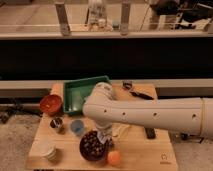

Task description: Place towel in metal cup

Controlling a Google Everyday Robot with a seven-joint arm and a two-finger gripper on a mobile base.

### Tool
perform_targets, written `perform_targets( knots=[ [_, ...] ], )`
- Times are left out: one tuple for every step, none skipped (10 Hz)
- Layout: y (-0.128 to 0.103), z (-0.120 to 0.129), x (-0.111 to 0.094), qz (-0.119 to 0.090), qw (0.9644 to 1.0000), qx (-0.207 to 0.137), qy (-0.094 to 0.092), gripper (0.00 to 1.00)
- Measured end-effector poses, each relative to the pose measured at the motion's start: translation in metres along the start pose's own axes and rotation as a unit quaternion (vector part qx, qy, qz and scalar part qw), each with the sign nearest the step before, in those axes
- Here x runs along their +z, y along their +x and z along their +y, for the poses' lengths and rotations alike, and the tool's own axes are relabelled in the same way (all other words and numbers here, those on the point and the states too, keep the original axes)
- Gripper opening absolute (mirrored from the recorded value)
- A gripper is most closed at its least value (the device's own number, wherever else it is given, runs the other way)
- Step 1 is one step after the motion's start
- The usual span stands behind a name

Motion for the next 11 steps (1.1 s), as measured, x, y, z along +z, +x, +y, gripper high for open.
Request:
perform_targets(
  knots=[
    [-0.005,-0.004,-0.003,0.004,1.0000,-0.006,0.001,0.01],
    [-0.009,-0.007,-0.005,0.005,0.9999,-0.008,0.004,0.01],
    [-0.008,-0.009,-0.006,0.006,0.9999,-0.009,0.005,0.01],
    [-0.012,-0.012,-0.008,0.006,0.9999,-0.014,0.007,0.01],
    [-0.019,-0.017,-0.010,0.007,0.9998,-0.018,0.009,0.01],
    [-0.024,-0.022,-0.012,0.009,0.9997,-0.022,0.012,0.01],
    [-0.026,-0.025,-0.014,0.012,0.9996,-0.022,0.014,0.01],
    [-0.028,-0.029,-0.015,0.014,0.9995,-0.024,0.017,0.01],
    [-0.029,-0.032,-0.016,0.016,0.9994,-0.025,0.020,0.01],
    [-0.028,-0.033,-0.017,0.018,0.9993,-0.024,0.022,0.01],
    [-0.029,-0.036,-0.018,0.020,0.9992,-0.023,0.025,0.01]
  ],
)
